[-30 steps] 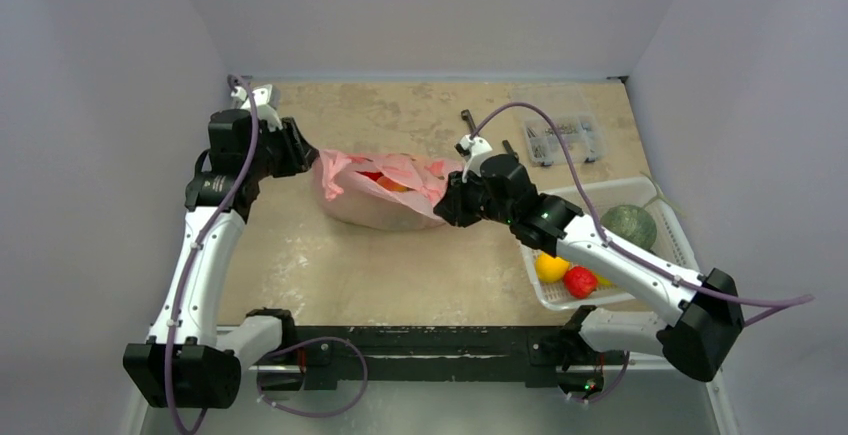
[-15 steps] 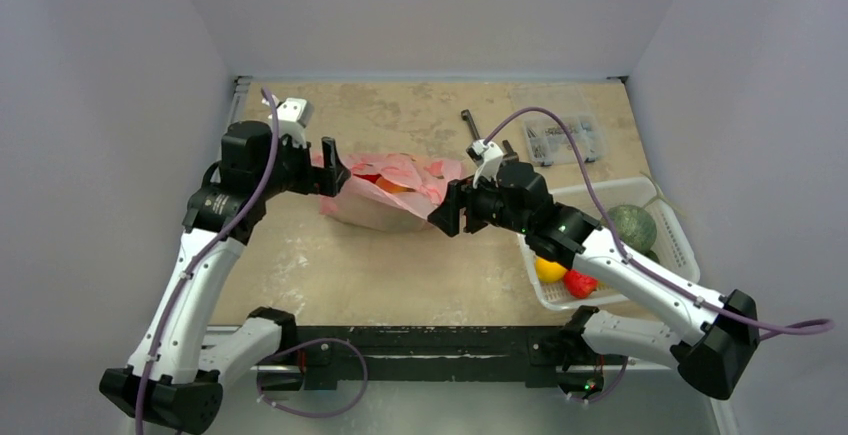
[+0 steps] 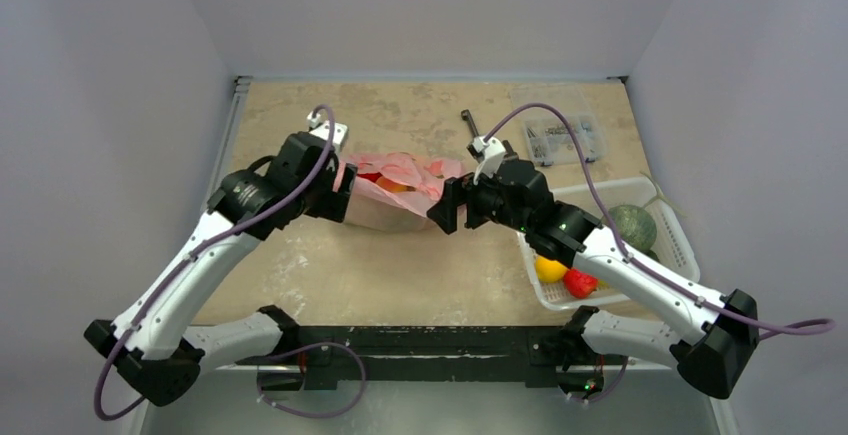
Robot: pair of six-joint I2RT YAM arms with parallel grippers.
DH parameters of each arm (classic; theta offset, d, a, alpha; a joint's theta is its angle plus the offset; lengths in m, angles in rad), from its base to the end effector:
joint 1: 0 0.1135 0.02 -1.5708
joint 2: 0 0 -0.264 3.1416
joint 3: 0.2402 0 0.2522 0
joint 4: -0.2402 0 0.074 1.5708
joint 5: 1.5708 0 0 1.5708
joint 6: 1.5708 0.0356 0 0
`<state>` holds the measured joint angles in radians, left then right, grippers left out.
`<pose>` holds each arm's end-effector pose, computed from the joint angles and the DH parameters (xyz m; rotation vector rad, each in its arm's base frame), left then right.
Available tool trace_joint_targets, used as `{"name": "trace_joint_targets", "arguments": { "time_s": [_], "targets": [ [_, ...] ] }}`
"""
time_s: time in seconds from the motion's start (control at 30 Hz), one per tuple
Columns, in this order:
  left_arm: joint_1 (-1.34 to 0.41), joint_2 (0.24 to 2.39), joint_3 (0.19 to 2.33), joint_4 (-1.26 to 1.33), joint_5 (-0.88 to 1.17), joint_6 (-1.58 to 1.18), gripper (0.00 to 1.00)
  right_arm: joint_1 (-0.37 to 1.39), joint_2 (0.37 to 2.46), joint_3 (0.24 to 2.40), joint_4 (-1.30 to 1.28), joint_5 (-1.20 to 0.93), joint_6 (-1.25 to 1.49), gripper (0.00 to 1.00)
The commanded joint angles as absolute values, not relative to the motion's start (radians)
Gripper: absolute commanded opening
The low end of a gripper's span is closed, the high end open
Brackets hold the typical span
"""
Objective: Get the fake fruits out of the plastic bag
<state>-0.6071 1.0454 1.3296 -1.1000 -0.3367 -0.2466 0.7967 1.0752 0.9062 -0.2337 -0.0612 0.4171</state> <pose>0.1542 -0.0928 0.3898 0.2625 2.3139 -0.0220 0.1710 0.1780 0.3208 -0.4322 2.0276 0.8335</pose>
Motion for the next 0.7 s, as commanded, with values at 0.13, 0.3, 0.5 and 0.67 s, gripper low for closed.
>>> {"name": "trace_joint_targets", "arguments": {
  "time_s": [0.13, 0.3, 0.5, 0.67],
  "targets": [
    [-0.631, 1.146, 1.324, -1.231, -0.475, -0.343, 0.33, 0.799, 1.052, 0.937, -0.226, -0.040, 0.404, 0.58],
    [-0.630, 1.029, 1.323, -1.220, -0.363, -0.396, 0.00, 0.801, 0.993, 0.850, -0.197, -0.070, 0.448, 0.22],
    [-0.629, 0.753, 1.204, -1.237, -0.130, -0.518, 0.00, 0.801, 0.892, 0.722, -0.231, -0.040, 0.475, 0.07],
    [-0.629, 0.562, 1.144, -1.223, -0.087, -0.592, 0.00, 0.801, 0.824, 0.588, -0.170, -0.038, 0.528, 0.12]
  ]
}}
